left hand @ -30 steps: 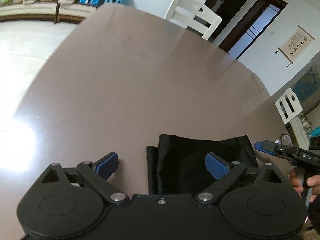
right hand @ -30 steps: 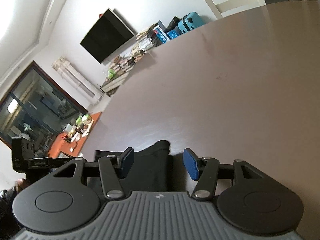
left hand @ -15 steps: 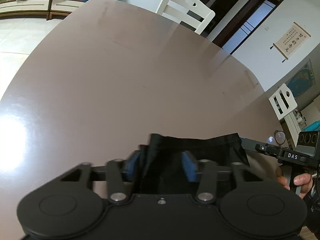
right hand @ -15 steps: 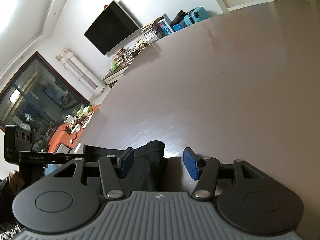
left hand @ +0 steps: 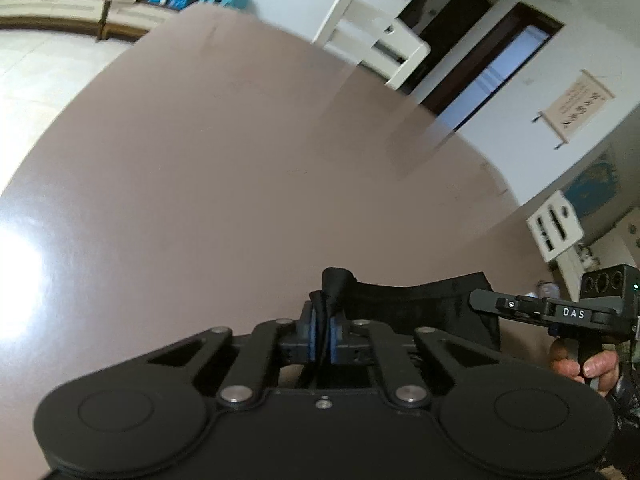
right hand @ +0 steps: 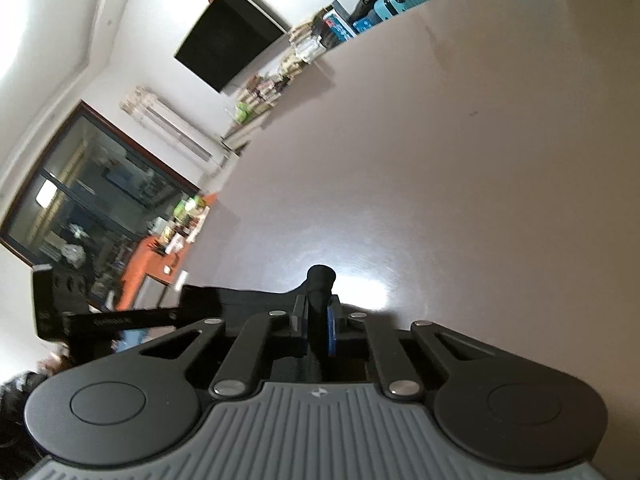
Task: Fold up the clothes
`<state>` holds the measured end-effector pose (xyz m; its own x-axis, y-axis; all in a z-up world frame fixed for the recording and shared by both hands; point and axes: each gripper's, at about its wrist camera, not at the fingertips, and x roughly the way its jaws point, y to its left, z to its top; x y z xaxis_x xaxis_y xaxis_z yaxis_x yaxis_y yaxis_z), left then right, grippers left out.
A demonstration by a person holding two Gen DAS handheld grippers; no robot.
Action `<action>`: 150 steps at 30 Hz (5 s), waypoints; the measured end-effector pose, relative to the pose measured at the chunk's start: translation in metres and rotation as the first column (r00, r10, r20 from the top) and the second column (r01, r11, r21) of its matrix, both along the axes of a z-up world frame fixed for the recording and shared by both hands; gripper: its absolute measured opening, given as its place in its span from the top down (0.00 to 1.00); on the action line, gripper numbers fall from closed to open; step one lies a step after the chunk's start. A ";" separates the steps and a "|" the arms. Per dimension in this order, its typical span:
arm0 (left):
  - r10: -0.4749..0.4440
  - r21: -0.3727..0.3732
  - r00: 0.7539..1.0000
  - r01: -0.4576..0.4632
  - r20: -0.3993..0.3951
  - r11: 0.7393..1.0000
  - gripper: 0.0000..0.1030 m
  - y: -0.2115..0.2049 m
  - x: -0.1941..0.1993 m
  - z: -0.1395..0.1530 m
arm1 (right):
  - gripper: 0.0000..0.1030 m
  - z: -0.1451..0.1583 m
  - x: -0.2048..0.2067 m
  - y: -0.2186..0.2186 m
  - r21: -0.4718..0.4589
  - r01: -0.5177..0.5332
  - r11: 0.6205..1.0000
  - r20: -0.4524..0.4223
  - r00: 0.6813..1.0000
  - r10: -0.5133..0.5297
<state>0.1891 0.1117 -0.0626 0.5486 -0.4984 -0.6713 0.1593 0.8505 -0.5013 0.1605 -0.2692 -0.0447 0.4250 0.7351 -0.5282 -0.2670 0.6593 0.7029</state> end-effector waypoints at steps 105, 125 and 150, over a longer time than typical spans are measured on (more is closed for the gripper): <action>-0.269 0.194 0.963 0.261 0.013 0.946 0.09 -0.032 -0.207 0.016 | 0.83 0.097 -0.235 0.065 -0.522 -0.166 0.837 0.189 0.934 0.303; -0.254 0.232 0.967 0.253 -0.024 0.939 0.03 -0.046 -0.207 0.007 | 0.81 0.068 -0.233 0.076 -0.536 -0.183 0.824 0.158 0.937 0.311; -0.308 0.286 0.951 0.302 -0.027 0.909 0.01 -0.053 -0.210 0.007 | 0.62 0.066 -0.236 0.074 -0.498 -0.216 0.840 0.159 0.929 0.333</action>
